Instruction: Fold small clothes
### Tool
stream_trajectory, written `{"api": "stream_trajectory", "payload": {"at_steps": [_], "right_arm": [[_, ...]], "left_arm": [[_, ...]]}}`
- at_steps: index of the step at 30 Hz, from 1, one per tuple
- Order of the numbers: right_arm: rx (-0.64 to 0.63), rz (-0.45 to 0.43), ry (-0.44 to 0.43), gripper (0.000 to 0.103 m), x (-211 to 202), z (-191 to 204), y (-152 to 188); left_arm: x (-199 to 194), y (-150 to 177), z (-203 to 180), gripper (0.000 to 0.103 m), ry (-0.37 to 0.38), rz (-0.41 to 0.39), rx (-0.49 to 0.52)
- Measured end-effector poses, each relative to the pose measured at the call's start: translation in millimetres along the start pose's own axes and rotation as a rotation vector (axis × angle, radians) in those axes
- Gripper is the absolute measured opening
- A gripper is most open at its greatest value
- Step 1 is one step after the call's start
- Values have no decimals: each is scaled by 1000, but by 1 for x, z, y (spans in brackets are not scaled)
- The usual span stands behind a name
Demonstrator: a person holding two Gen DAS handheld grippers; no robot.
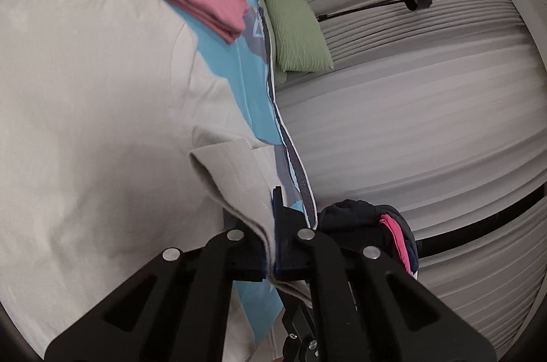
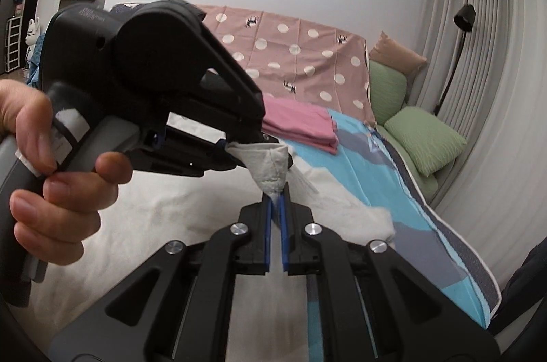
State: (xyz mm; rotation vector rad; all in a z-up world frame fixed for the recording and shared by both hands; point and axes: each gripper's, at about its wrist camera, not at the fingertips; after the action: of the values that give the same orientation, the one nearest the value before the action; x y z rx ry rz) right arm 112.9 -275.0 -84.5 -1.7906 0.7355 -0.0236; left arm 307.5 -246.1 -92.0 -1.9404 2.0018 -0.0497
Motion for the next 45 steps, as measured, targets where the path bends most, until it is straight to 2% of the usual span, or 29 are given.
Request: {"api": "stream_trajectory", "payload": {"at_steps": [3, 11, 12, 14, 15, 21, 26, 32, 36, 39, 45], "right_arm": [[-15, -40, -11, 9, -7, 6, -10], [-38, -172, -40, 19, -30, 35, -48], [-33, -187, -43, 19, -33, 37, -52], [-23, -205, -54, 8, -37, 45, -61], [-24, -211, -58, 6, -38, 49, -65], [-53, -264, -64, 5, -50, 80, -84], [-68, -294, -106, 5, -54, 109, -108], [-109, -293, -174, 5, -49, 152, -125], [-151, -259, -195, 5, -39, 176, -121], [-169, -220, -215, 5, -31, 189, -116], [-160, -181, -267, 5, -14, 191, -124]], "left_arm": [[-17, -6, -16, 2, 4, -25, 79], [-68, -18, -54, 2, 22, -95, 209], [-73, -19, -56, 2, 25, -102, 215], [-85, -21, -55, 2, 28, -118, 218], [-91, -23, -56, 2, 28, -128, 217], [-132, -35, -54, 2, 44, -198, 215], [-184, -42, -54, 2, 42, -301, 243], [-236, -43, -35, 2, 10, -395, 233], [-254, -45, -7, 2, -2, -413, 182], [-263, -47, 16, 2, 23, -412, 123], [-282, -47, 36, 2, 49, -439, 82]]}}
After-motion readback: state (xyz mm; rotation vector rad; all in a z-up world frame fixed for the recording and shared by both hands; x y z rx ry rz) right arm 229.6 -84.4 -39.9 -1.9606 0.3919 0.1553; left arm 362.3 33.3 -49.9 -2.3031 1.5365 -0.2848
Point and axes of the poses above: each gripper's, at about its wrist camera, not at the fingertips, and x roughly the way its jaws point, z to its left, y to its underside, and after that the axes turned 13 degrees about y, right-handed
